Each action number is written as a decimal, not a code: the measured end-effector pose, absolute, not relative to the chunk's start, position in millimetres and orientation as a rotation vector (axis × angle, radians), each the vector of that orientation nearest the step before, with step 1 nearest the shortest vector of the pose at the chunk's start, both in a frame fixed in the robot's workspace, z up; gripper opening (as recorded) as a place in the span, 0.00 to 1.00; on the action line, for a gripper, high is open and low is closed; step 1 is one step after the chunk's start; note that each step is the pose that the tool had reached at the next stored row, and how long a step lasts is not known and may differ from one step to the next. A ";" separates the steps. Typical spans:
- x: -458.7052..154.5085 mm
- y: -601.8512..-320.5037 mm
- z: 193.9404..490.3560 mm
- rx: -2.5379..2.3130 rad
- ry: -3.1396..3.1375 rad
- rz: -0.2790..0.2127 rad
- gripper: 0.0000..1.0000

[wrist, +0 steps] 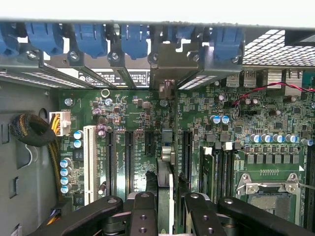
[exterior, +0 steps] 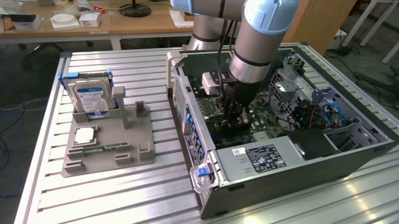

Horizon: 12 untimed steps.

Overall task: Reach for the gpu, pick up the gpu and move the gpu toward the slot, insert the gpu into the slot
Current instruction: 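Insert the gpu into the slot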

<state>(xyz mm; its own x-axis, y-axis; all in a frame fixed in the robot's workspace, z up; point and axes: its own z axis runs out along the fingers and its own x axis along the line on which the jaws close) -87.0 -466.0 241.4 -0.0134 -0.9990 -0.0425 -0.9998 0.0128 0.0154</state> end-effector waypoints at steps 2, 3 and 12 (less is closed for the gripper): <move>-87.0 -465.9 241.3 -2.193 2.222 0.064 0.27; -87.0 -465.9 241.4 -2.193 2.222 0.064 0.27; -87.1 -465.8 244.3 -2.191 2.221 0.065 0.27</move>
